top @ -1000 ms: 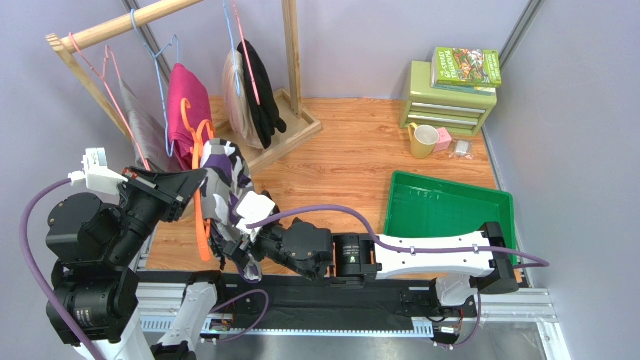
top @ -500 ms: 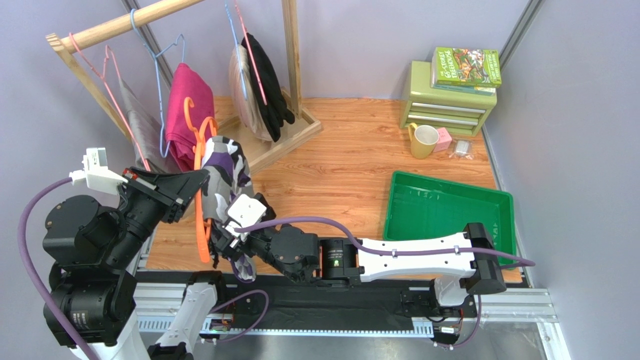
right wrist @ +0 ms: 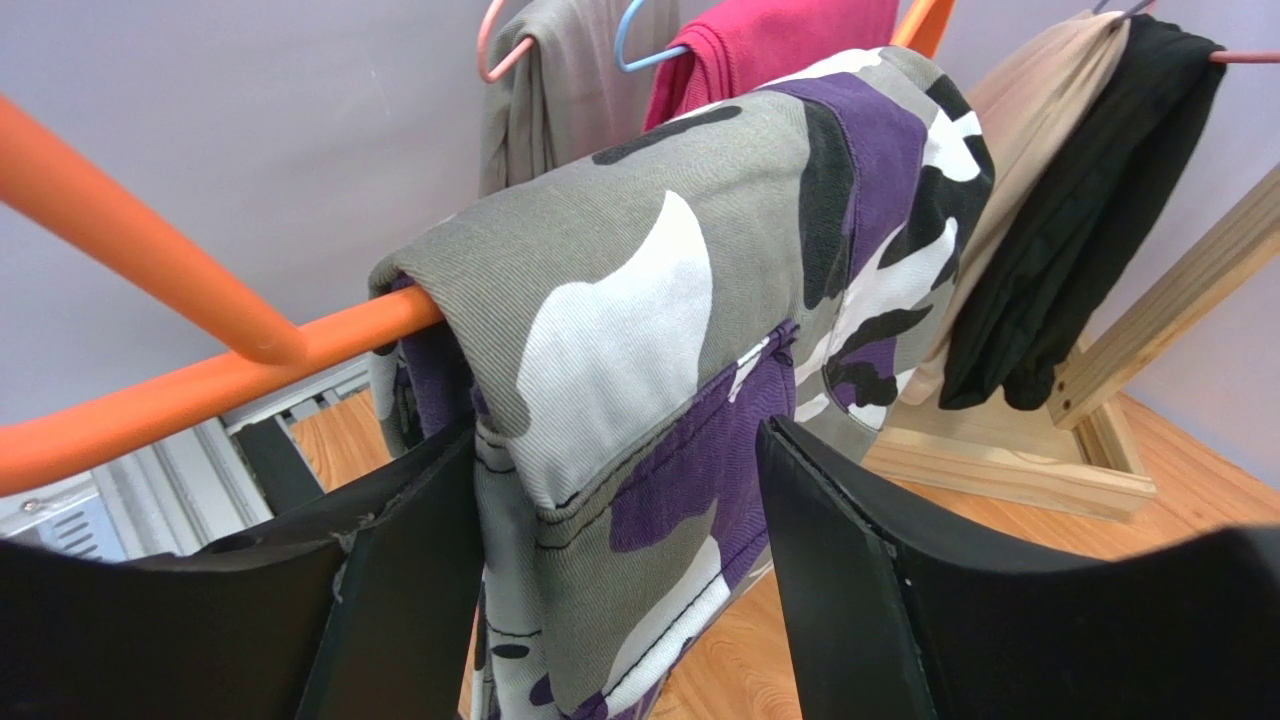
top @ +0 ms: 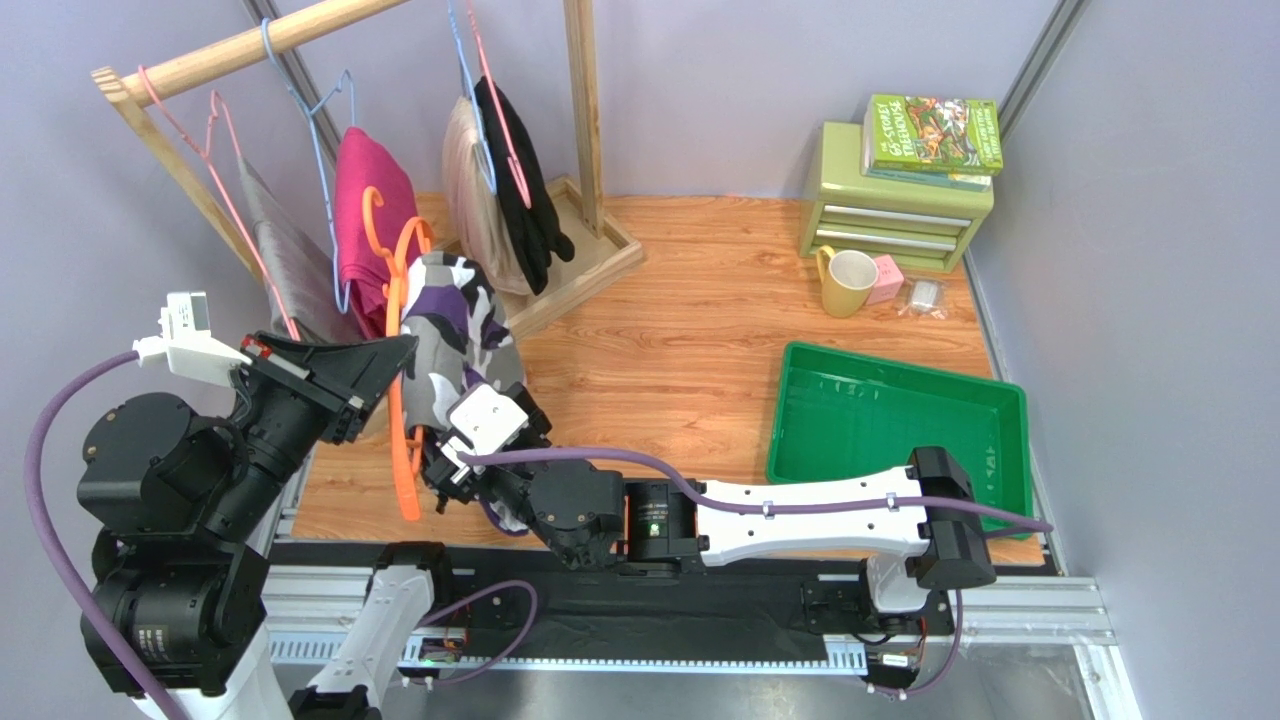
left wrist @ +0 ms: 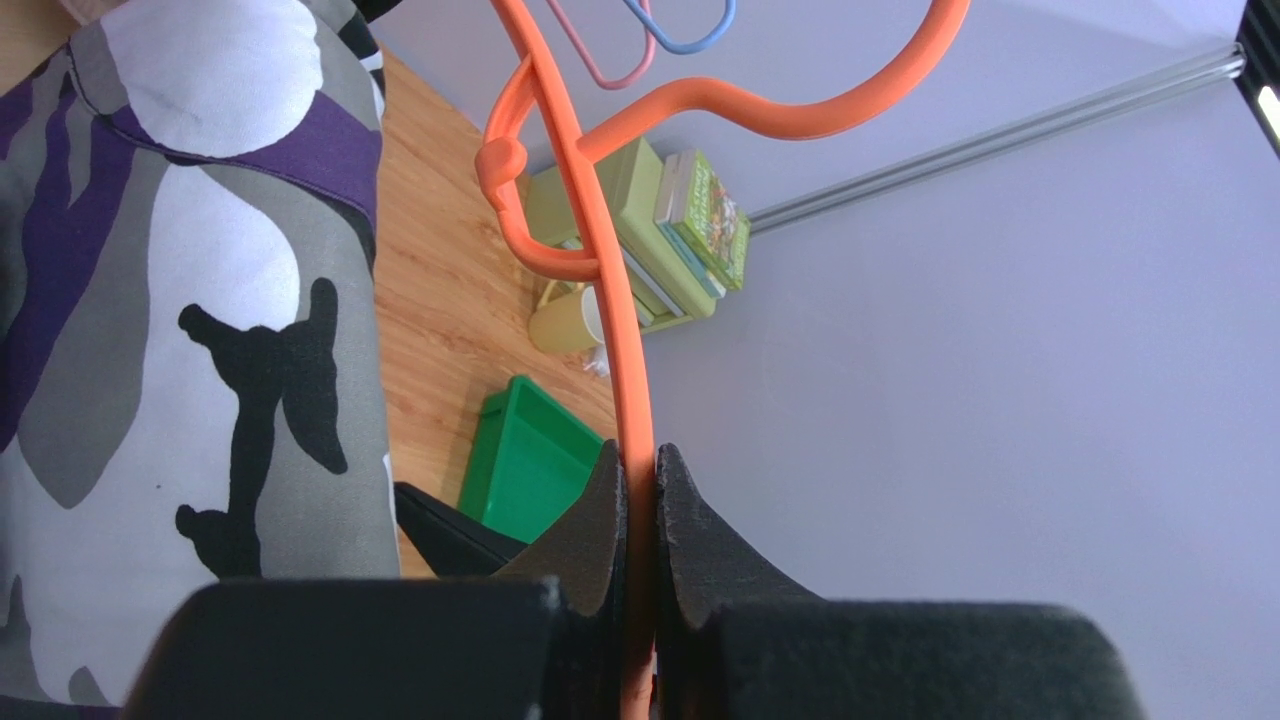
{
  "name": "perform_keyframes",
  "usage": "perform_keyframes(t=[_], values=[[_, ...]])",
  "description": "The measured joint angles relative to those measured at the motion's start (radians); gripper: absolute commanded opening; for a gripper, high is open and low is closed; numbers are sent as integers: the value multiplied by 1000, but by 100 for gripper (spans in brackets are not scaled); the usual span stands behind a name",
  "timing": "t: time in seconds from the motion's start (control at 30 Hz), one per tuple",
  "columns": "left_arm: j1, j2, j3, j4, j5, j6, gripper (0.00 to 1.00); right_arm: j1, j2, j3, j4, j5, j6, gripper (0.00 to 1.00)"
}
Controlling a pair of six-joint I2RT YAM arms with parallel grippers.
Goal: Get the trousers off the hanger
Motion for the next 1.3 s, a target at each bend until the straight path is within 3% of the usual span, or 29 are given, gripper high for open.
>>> perform_keyframes(t=[0.67, 1.03, 1.17, 1.3], values=[[-40, 0, 0, 7, -9, 23, 0, -1, -24, -45, 58, 62, -82, 75], [-40, 0, 0, 36, -5, 21, 0, -24, 8, -40, 158, 90, -135, 65], [-43, 0, 0, 44, -5, 21, 0, -31, 48, -27, 232, 100, -177, 52], [-45, -2, 0, 45, -2, 21, 0, -31, 78, -5, 269, 107, -198, 46]])
